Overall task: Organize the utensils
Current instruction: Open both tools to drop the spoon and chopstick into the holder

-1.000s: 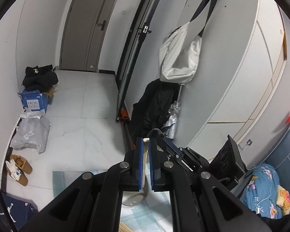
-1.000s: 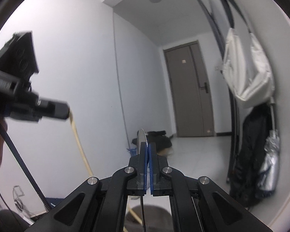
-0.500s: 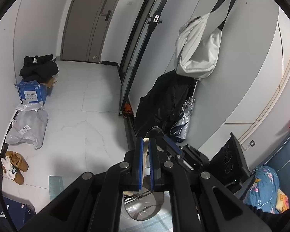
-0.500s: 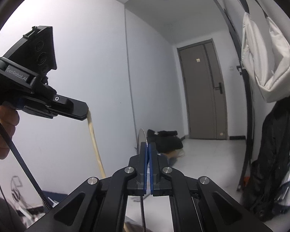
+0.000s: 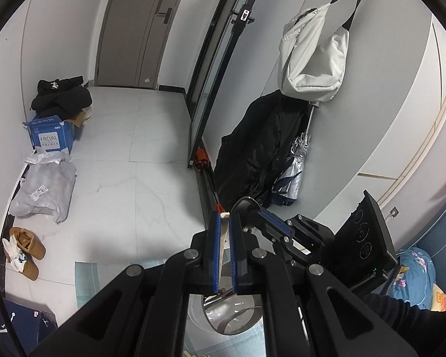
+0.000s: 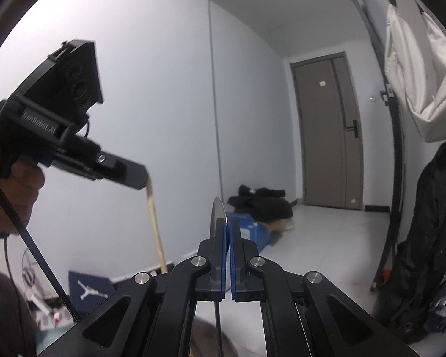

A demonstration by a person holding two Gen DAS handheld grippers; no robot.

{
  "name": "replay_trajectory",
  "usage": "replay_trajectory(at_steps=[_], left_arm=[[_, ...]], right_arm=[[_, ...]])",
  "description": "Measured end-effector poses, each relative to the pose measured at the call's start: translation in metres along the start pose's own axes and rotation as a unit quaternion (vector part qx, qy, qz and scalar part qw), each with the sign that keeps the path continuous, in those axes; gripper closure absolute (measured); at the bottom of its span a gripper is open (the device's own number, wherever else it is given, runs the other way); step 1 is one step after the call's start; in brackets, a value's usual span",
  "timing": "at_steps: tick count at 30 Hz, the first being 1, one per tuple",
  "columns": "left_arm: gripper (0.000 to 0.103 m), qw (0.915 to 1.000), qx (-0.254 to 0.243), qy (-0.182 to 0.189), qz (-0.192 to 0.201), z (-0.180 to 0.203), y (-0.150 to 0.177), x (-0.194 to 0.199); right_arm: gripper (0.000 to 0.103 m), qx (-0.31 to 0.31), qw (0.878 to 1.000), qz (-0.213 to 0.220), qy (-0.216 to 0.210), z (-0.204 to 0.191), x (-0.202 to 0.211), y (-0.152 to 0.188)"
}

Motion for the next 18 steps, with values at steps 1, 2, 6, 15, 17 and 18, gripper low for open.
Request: replay_trajectory(at_steps=[1, 2, 6, 15, 17, 18], left_arm=[[0.101, 1.0, 0.0, 0.001, -0.001, 0.001, 0.001, 0.0], [0.101, 1.0, 0.0, 0.001, -0.002, 0.001, 0.003, -0.001], [0.101, 0.9999, -0.002, -0.002, -0.013, 0.002, 0.011, -0.006], [0.093, 0.9991, 0.001, -0.005, -0.043, 0.007, 0.026, -0.015], [0.081, 0.999, 0.006, -0.03, -0.033, 0.003, 0.026, -0.01], [0.072, 0.9991, 0.015, -0.034, -0.022, 0.0, 0.026, -0.005]], right_arm=[[0.102, 0.002, 1.0, -0.003, -0.002, -0.001, 0.001, 0.002], [0.102, 0.003, 1.0, -0.006, -0.006, -0.001, 0.003, 0.004], [0.102, 0.004, 1.0, -0.017, -0.014, 0.0, 0.008, 0.01], [0.098, -0.004, 0.998, -0.049, -0.035, -0.003, 0.017, 0.015], [0.098, -0.015, 0.998, -0.056, -0.028, -0.001, 0.019, 0.014], [0.096, -0.025, 0.998, -0.058, -0.021, 0.0, 0.022, 0.014]])
Point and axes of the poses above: each gripper's, at about its wrist camera, not at the fingertips, and x roughly against the way its jaws point, z to its right, y to its underside, the point moved 5 cm from there along -x, roughly the way its jaws point, and after that the axes turned 4 degrees about -z, right-handed, at the moved point
